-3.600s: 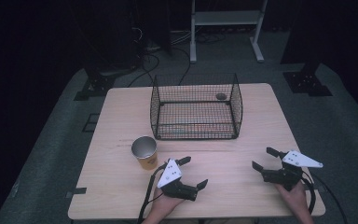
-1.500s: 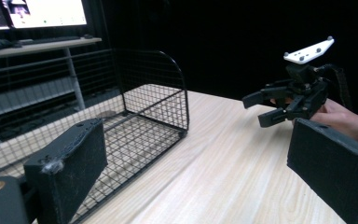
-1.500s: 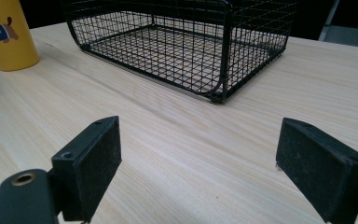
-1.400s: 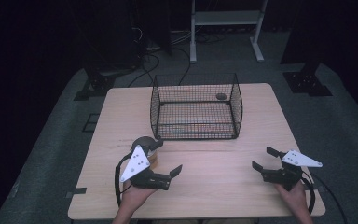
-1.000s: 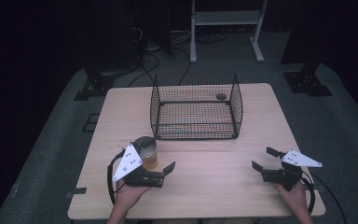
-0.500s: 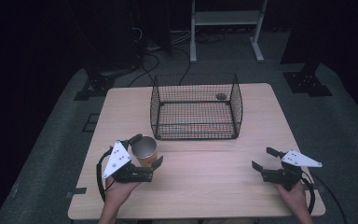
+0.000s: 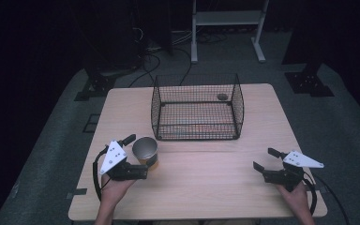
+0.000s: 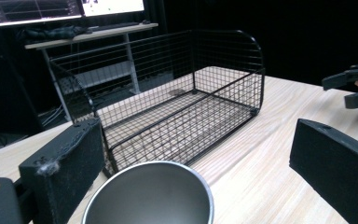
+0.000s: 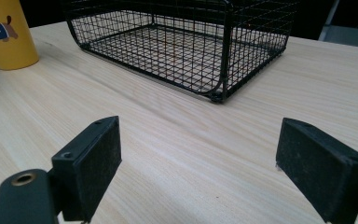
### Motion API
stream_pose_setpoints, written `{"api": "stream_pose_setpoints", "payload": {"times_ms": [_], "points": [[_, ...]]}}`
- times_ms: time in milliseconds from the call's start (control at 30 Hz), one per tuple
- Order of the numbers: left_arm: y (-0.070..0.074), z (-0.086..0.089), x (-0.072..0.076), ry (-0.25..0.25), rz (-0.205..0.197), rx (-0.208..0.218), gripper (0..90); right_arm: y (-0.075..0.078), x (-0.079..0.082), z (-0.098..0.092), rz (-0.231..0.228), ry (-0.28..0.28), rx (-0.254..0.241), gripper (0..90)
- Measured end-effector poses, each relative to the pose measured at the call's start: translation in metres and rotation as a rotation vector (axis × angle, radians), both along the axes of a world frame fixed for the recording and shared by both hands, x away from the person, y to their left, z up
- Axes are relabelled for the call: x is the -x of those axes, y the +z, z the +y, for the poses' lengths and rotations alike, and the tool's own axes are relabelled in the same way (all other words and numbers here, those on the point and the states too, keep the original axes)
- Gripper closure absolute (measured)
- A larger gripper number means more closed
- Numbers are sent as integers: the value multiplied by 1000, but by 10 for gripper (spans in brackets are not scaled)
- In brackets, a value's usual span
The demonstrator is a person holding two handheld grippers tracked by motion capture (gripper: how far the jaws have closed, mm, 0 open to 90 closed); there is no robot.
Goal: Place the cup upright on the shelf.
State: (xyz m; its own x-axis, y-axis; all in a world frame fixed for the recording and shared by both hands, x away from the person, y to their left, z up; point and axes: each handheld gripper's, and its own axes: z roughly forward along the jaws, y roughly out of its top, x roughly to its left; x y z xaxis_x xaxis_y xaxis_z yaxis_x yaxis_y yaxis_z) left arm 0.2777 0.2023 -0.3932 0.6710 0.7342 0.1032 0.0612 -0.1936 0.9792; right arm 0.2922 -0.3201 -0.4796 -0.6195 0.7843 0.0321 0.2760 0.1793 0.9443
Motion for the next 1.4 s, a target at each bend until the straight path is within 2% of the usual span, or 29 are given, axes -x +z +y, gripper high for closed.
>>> {"api": "stream_pose_setpoints", "payload": {"times_ms": [267,633,733,900,1400], "points": [[-8,5,-6,23,23,-22,21,0,0,0,1,0,1,131],[-20,11,-14,41,64,-28,14,0,0,0,0,1,3,130],[-21,11,-14,48,57,-31,14,0,0,0,0,1,4,131],[-24,12,-17,50,78,-40,14,0,0,0,0,1,3,131],[-33,14,-23,67,121,-34,0,0,0,0,0,1,4,130]]}}
